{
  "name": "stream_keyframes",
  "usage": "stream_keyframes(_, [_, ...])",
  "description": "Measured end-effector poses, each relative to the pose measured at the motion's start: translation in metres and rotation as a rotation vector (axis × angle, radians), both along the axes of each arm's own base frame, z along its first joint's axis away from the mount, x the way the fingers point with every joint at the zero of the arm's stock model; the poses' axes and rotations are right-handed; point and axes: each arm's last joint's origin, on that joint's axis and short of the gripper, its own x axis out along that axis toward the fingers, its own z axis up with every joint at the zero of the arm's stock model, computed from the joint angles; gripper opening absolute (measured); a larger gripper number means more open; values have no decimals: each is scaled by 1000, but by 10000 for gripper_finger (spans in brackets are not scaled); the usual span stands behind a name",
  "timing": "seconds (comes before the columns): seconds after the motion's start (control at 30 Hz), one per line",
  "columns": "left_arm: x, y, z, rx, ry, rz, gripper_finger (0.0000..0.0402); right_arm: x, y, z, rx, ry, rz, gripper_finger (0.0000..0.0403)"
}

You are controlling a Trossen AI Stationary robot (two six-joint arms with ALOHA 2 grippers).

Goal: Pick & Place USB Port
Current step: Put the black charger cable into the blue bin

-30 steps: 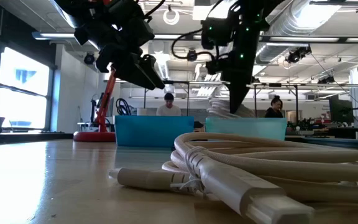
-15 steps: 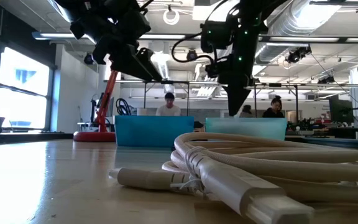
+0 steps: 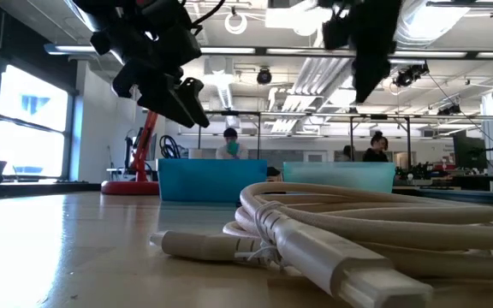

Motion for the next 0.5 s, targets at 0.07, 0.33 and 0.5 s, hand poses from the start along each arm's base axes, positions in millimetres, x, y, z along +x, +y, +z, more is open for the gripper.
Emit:
stream_keyframes(0.07, [0,0,0,1,-3,0,246,-8,16,14,89,-81,59,204])
stream_keyframes(0.33, [1,0,1,-2,-16,5,246,-24,83,43,115,-270,246,204])
stream_keyframes(0.5, [2,-3,1,-23,-16,-1,246,-26,118,39,57,-249,296,204])
